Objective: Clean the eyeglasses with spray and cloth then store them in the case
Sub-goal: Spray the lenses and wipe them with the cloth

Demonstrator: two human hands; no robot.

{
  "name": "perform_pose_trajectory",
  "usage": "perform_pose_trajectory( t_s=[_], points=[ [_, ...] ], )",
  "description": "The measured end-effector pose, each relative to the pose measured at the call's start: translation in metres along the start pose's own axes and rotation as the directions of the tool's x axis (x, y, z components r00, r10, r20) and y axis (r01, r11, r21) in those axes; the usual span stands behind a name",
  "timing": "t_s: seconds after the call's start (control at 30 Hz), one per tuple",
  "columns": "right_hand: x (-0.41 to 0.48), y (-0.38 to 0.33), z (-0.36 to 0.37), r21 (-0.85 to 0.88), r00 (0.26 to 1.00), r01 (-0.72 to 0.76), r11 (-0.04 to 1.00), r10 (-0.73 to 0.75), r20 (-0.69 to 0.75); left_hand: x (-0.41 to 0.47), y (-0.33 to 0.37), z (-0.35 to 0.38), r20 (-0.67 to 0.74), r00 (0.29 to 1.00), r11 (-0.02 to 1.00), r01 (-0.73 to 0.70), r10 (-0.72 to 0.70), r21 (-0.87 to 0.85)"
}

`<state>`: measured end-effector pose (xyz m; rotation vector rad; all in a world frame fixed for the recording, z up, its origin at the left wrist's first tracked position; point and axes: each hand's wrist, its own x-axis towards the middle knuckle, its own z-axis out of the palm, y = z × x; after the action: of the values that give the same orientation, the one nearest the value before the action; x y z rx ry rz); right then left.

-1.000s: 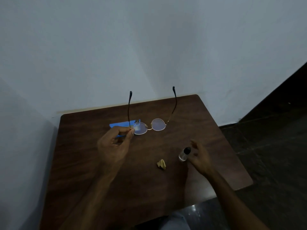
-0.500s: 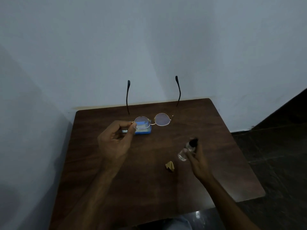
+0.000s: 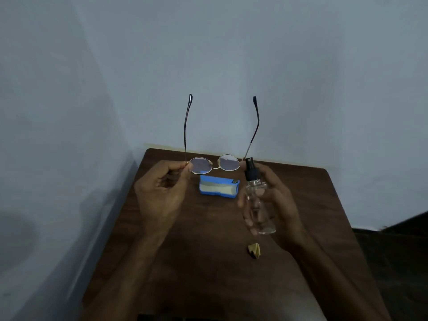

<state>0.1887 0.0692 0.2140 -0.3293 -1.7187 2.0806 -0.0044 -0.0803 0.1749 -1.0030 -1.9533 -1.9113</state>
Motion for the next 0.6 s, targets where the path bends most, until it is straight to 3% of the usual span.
perform_pose_trajectory(
  t_s=[0.1,0.2,0.27,0.4,0.6],
  points=[
    [0.004,-0.005,0.009,-0.311,0.997,0.071,0.948,-0.080,-0.018,-0.001,-0.003,-0.011,-0.018,1.000,1.000,-0.007,0.007,0.026],
    [0.011,-0.010,0.012,-0.716,0.985,0.120,0.688,-0.173,-0.001,-0.003,-0.005,-0.016,-0.029,1.000,0.998,-0.008,0.010,0.059],
    [0.017,-0.013,0.015,-0.856,0.986,0.078,0.512,-0.164,-0.009,-0.004,-0.005,-0.017,-0.030,0.999,0.996,-0.017,0.020,0.083],
    [0.022,-0.012,0.021,-0.971,0.985,0.035,0.235,-0.173,-0.006,-0.006,-0.002,-0.016,-0.029,0.999,0.996,-0.021,0.024,0.084],
    [0.026,-0.014,0.021,-0.990,0.988,-0.037,0.140,-0.145,-0.057,-0.007,0.001,-0.014,-0.019,1.000,0.992,-0.016,0.019,0.123]
  ],
)
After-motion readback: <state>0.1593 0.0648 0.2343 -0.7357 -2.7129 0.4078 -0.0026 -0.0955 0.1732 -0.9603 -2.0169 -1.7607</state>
